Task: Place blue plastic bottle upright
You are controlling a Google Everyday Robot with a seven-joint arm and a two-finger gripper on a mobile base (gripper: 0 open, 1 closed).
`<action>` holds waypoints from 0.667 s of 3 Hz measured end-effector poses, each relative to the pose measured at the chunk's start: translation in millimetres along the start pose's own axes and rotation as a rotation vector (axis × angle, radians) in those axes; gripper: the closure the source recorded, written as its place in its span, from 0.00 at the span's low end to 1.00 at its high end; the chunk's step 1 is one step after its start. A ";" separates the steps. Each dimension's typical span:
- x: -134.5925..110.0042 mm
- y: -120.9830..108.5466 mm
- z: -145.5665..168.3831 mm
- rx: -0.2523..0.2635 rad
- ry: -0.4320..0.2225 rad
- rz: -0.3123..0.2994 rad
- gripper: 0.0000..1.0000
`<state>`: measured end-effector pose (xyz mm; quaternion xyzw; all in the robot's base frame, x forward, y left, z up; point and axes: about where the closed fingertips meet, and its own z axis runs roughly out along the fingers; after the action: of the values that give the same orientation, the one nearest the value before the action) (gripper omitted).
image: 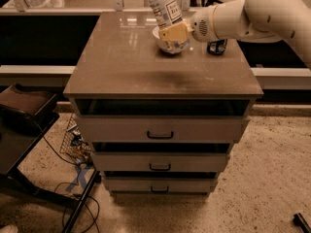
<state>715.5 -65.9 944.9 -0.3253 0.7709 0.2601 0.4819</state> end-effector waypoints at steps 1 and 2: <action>11.1 5.8 11.5 -0.036 -0.123 -0.012 1.00; 19.1 21.0 23.6 -0.096 -0.289 -0.023 1.00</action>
Offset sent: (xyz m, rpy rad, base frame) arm -0.0225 0.0506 -0.0227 0.3652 -0.3231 0.1458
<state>707.1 -40.1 919.9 -0.3157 0.6765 0.3353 0.5747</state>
